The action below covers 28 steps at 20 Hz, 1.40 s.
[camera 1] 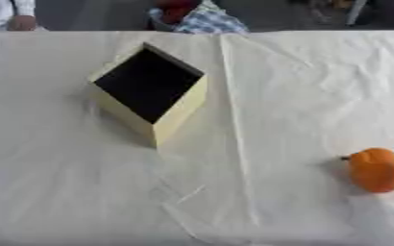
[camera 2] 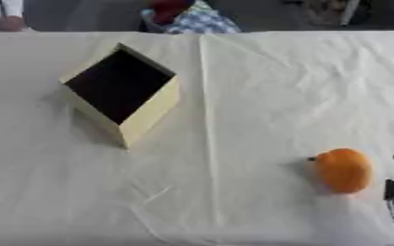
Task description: Pick up objects on the table and place them in the box.
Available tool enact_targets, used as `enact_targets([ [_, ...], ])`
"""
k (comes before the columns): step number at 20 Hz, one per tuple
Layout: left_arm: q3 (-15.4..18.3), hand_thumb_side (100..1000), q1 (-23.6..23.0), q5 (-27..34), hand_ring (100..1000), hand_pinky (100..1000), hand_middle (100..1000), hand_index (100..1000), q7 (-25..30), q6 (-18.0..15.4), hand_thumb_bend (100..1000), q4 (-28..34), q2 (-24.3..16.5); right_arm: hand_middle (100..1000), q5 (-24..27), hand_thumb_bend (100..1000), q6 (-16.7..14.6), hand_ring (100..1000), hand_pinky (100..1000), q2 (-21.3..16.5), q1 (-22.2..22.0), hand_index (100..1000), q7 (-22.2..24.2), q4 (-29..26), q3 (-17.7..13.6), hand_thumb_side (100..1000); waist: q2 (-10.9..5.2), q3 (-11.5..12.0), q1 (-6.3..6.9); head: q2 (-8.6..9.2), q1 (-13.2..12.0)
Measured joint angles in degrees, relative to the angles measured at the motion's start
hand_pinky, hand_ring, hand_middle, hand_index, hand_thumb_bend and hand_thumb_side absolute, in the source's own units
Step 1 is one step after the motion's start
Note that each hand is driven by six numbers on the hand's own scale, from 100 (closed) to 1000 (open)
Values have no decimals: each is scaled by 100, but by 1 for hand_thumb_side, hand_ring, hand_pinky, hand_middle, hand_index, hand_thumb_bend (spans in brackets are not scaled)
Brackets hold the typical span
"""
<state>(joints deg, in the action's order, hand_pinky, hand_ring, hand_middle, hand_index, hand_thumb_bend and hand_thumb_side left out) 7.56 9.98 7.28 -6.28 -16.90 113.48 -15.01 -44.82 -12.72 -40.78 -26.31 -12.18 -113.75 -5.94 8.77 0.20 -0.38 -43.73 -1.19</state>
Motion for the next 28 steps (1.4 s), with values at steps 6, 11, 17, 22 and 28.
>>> enact_targets([
  [6,0,784,-41,-11,764,692,766,734,-6,6,100,0,-8,801,-347,100,-206,842,807,-39,-80,855,325,0,72,790,-18,-52,10,0,-17],
  [11,0,785,-70,-27,764,692,766,734,-6,7,100,0,-12,803,-479,100,-379,841,807,-161,-195,859,574,0,121,802,-34,-80,11,0,-18],
  [17,-1,786,-86,-29,765,692,767,734,13,26,100,0,-12,805,-491,100,-622,835,797,-312,-143,870,510,0,271,781,-34,-89,31,0,35],
  [22,-10,785,-90,-27,765,691,767,734,36,45,100,0,-12,801,-419,100,-896,831,790,-692,84,872,273,0,456,781,-57,-74,31,-1,117],
  [28,-40,787,-93,-15,765,691,768,734,74,56,100,0,-13,797,-175,100,-1018,828,788,-1102,404,870,121,0,604,771,-67,-52,35,-1,182],
])
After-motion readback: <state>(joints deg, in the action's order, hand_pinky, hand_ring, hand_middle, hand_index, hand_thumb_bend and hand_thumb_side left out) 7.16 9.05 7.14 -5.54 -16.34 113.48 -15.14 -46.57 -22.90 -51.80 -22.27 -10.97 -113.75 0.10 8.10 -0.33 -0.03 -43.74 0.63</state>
